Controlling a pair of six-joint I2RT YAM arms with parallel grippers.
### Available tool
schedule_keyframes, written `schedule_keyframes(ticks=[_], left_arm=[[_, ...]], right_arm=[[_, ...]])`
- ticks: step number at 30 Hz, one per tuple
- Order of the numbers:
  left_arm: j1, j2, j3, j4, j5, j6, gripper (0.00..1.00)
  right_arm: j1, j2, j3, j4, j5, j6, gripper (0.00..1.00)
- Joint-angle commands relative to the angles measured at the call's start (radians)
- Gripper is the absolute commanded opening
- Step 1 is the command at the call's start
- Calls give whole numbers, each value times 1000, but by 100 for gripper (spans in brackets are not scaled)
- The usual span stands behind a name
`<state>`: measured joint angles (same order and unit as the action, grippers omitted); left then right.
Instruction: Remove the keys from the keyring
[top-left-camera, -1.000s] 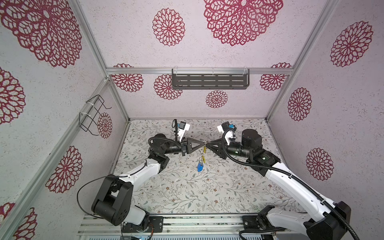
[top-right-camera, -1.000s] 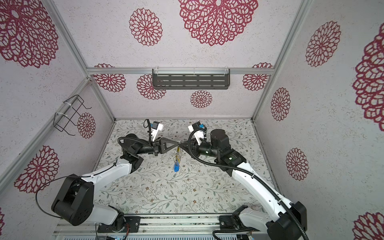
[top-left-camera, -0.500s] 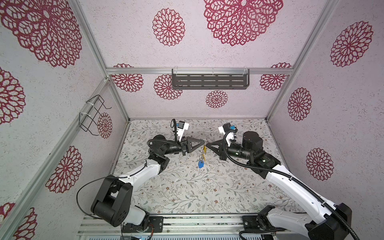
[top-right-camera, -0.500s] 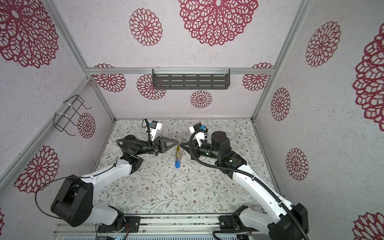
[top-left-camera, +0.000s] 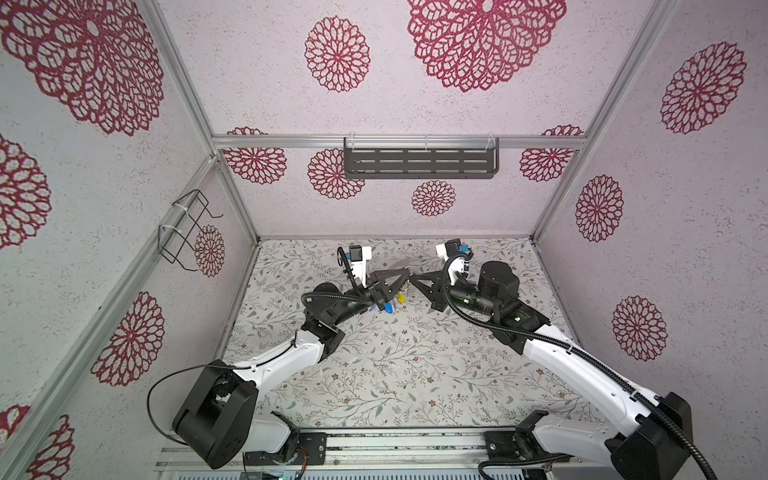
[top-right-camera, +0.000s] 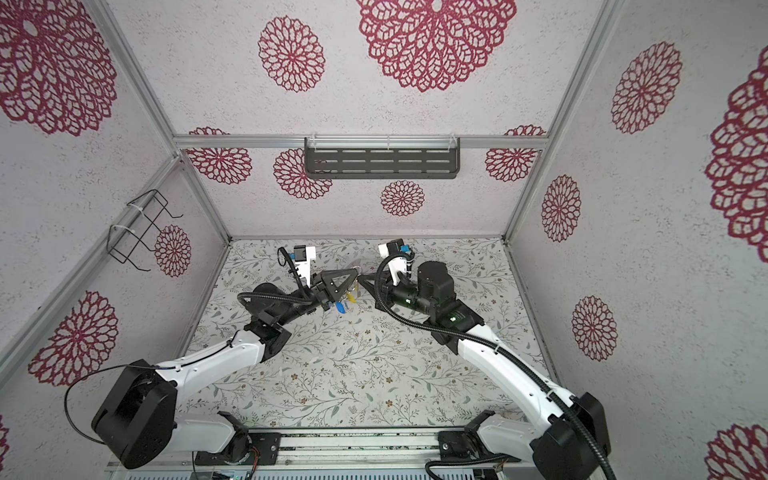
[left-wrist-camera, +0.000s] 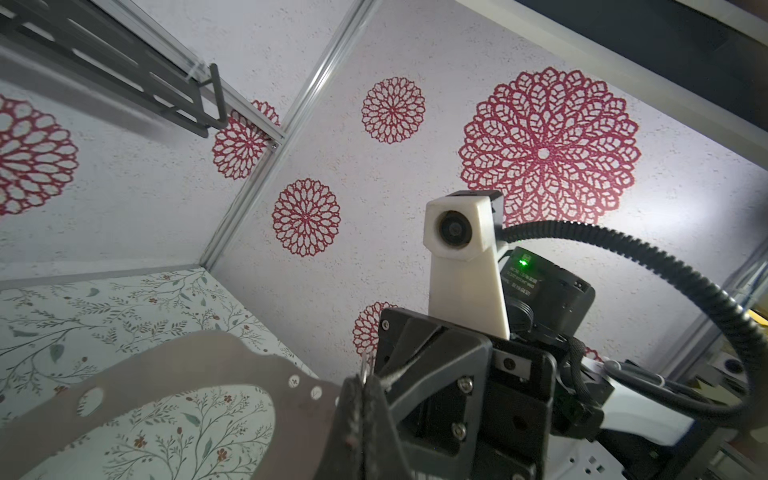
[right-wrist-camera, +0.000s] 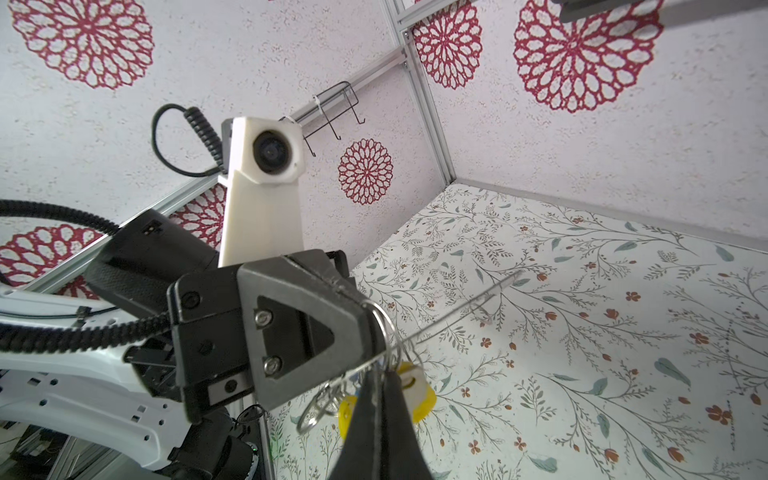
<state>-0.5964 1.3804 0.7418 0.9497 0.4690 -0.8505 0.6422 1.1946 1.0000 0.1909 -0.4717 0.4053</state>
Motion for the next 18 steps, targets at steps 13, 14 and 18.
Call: schedule_keyframes(ticks=[13,14,18], left_arm=[[-56,-24,-21,18,-13,51,0],[-53,-22,-10,10,7,48,0],[-47,-9,21,-11,40,5,0]], right_arm=[[44,-241,-20,-191,337,-22,46],[39,-265,-24,-203,343,-20,49],[22,-305,-47,-157,344,23,53]])
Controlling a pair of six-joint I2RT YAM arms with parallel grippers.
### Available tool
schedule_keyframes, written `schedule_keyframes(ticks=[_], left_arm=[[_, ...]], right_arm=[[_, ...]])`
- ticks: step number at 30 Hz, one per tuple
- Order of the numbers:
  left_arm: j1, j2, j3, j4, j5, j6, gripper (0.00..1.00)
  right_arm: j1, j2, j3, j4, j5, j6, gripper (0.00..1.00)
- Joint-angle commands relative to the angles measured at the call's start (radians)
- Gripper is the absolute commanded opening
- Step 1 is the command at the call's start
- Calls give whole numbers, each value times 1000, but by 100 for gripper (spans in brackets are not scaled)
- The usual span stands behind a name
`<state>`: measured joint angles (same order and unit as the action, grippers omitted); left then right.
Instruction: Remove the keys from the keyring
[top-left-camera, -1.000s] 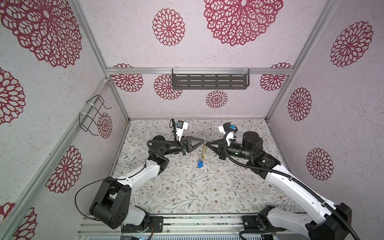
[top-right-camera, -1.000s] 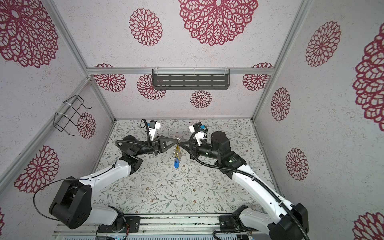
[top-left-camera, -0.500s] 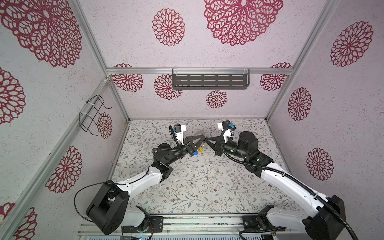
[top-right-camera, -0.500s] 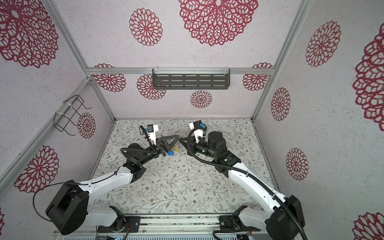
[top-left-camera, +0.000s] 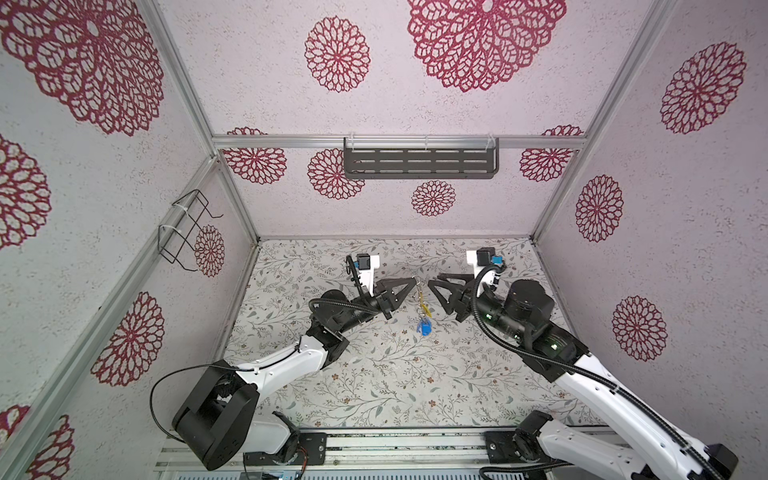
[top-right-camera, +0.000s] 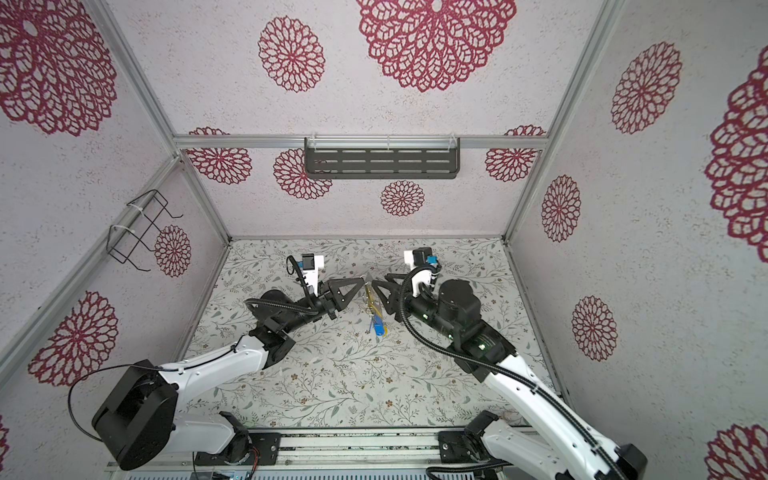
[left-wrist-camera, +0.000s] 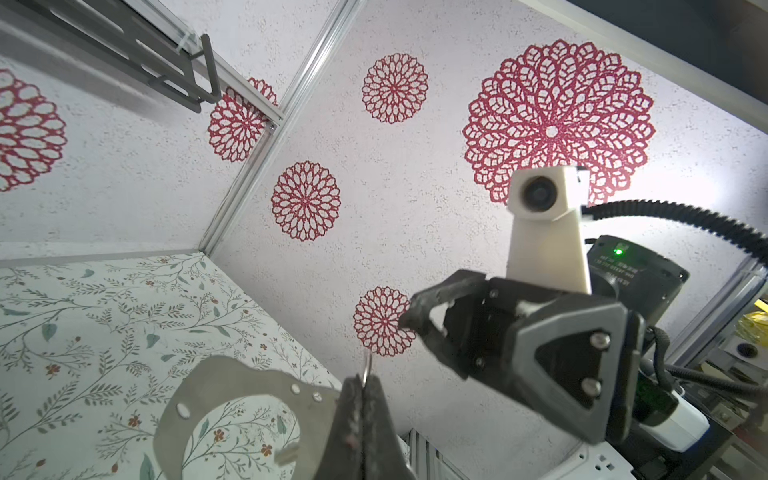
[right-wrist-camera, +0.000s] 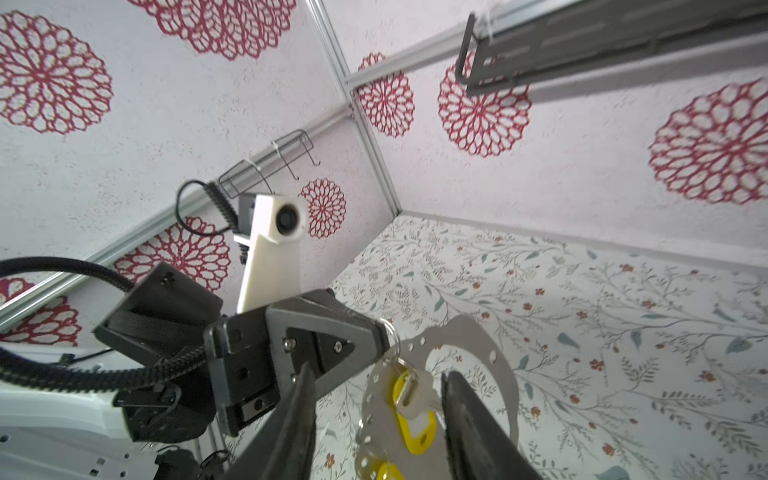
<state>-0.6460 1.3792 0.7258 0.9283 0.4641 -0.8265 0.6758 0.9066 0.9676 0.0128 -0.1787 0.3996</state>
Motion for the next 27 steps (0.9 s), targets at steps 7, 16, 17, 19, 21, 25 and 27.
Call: schedule_keyframes(ticks=[7,16,17,19,21,25,27], left_arm=[[2,28,52,79,59,-105,0],[2,70,63,185,84,-197,0],[2,68,65,185,85,-197,0],[2,61,67,175,85,-190,0],[2,54,70,153,83,-178,0],[2,56,72,155,81,-179,0],[2,67,82,164,86,-191,0]], right_arm=[[-18,65,-69,277,-113,154,47],[-36,116,-37,263,-163,137,38],[-37,116,-44,274,-167,141,35],[-39,121,-60,304,-177,159,24],[-41,128,-71,332,-190,176,15],[-41,139,-72,349,-211,192,13],[-41,141,-70,341,-209,191,13]])
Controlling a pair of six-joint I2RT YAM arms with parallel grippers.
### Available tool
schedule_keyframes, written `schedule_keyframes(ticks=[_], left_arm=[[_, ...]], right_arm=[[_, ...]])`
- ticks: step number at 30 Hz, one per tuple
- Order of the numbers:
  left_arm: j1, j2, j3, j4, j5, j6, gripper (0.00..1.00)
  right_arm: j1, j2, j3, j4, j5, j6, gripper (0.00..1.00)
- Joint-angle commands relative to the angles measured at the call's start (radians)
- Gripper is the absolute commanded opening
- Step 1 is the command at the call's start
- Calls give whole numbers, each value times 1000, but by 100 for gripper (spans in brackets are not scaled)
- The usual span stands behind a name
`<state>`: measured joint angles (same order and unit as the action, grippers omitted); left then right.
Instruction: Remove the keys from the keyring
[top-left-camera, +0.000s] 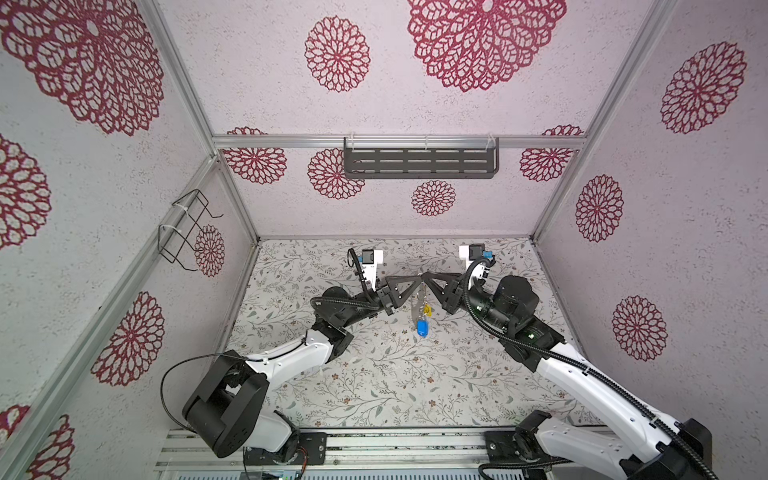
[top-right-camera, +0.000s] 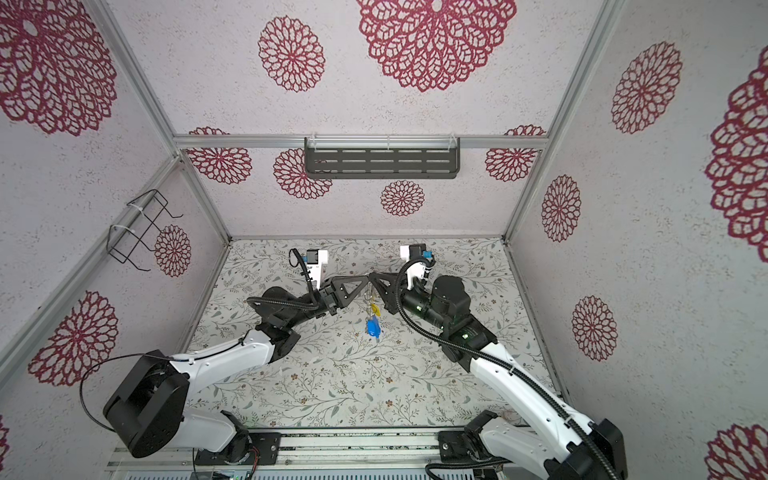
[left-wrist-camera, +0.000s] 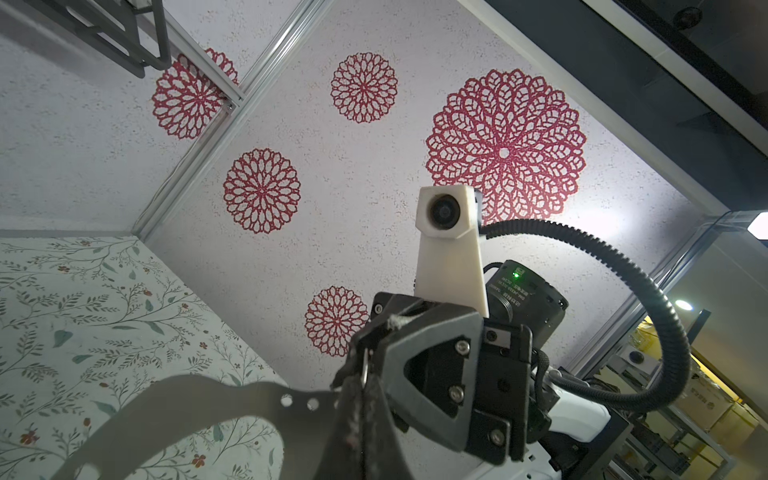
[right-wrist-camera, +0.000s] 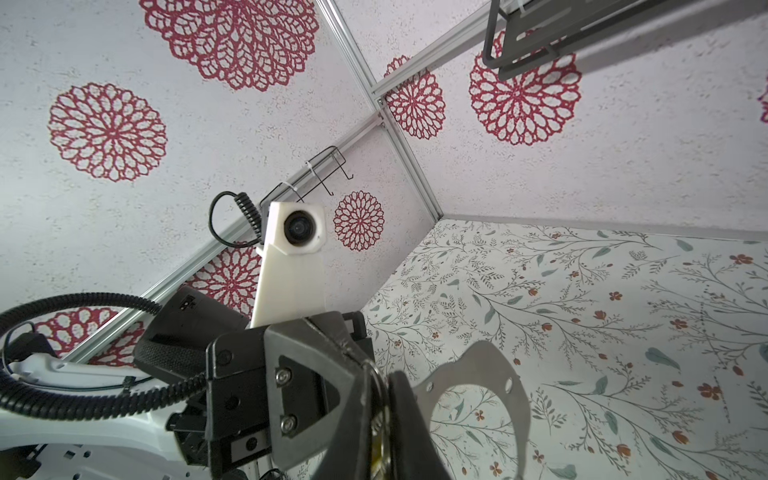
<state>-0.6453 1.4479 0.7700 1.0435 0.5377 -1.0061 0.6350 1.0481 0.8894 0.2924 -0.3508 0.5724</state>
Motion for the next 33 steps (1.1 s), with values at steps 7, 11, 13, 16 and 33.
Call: schedule_keyframes(ticks=[7,11,13,16,33], left_arm=[[-7,68,65,161,10,-73,0],[-7,97,85,171,22,-83,0],[-5,97,86,150,27,-76,0],[-4,74,66,94,28,-28,4],[102,-155,25,-620,286,706,40]], right_arm=[[-1,25,35,38,-72,19,13],[-3,15,28,20,-56,-1,0],[-6,10,31,8,-45,-17,0],[-10,20,52,-29,-38,-49,0],[-14,31,184,-376,-87,-496,0]])
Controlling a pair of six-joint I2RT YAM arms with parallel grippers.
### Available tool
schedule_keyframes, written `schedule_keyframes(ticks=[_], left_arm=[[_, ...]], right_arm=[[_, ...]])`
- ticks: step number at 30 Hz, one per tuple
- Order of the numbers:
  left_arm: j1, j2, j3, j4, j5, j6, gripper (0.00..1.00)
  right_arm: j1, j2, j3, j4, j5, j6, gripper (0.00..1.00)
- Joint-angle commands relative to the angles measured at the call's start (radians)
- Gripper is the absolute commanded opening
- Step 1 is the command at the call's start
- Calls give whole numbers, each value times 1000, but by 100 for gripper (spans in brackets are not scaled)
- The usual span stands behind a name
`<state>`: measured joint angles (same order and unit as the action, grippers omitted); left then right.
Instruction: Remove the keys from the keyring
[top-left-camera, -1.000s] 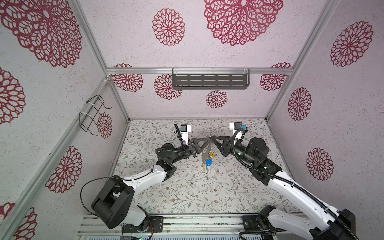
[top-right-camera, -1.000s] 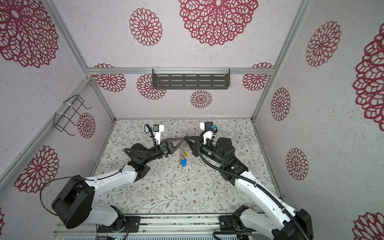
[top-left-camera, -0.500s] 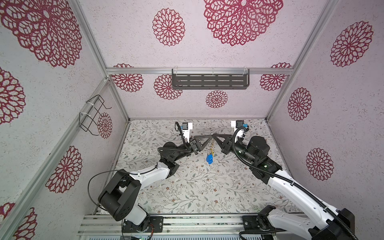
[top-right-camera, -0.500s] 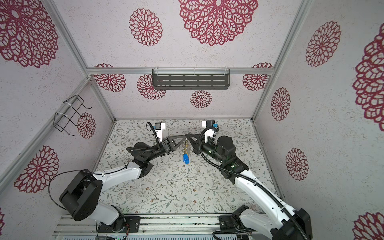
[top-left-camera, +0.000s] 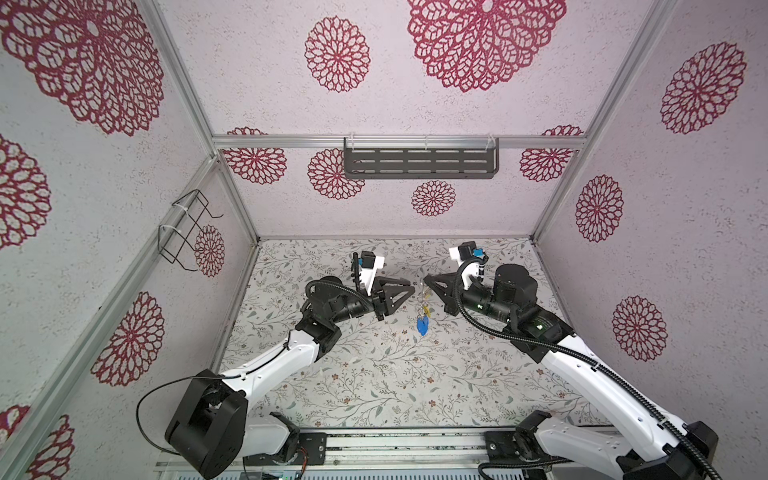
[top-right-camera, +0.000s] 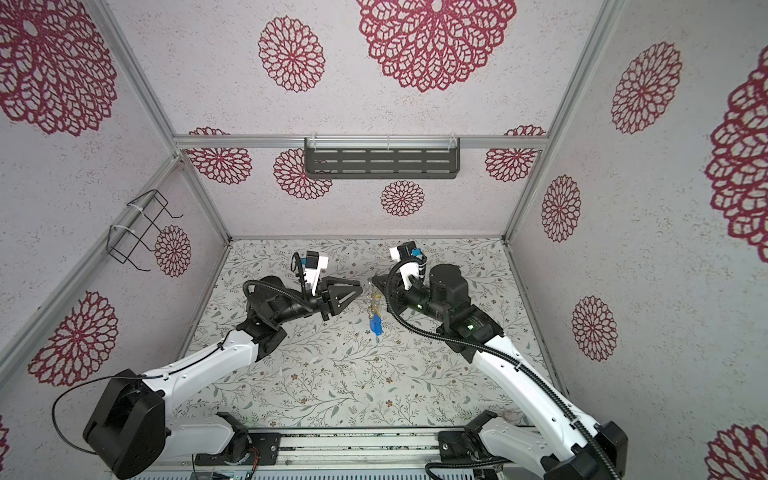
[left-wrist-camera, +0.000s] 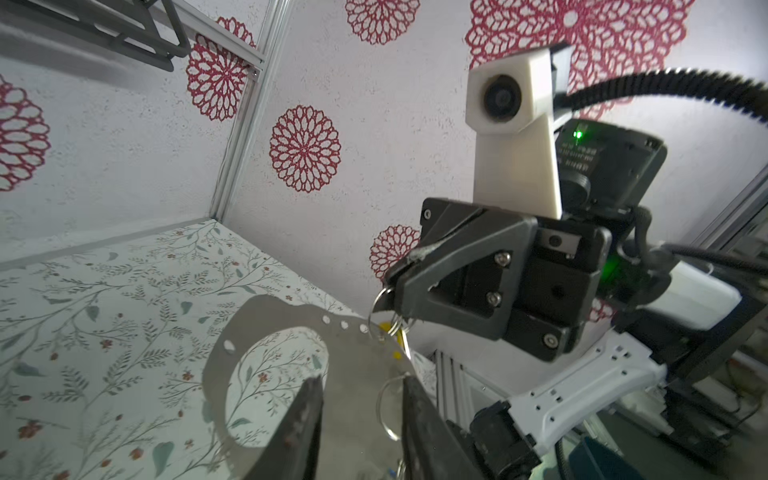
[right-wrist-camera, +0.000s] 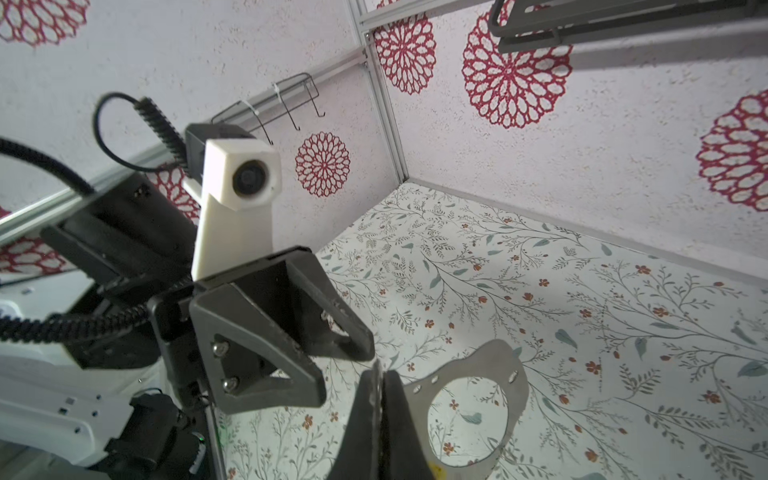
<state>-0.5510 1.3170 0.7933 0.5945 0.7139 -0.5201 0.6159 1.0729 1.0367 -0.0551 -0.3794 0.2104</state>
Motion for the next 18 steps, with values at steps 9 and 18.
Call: schedule_keyframes(ticks=[9,18], left_arm=[[23,28,112,-391,242,358,39],[32,66,128,-381,280,335,34]], right_arm=[[5,145,221,-340,-214,-289,0],[5,190,264,-431,-192,-351,0]])
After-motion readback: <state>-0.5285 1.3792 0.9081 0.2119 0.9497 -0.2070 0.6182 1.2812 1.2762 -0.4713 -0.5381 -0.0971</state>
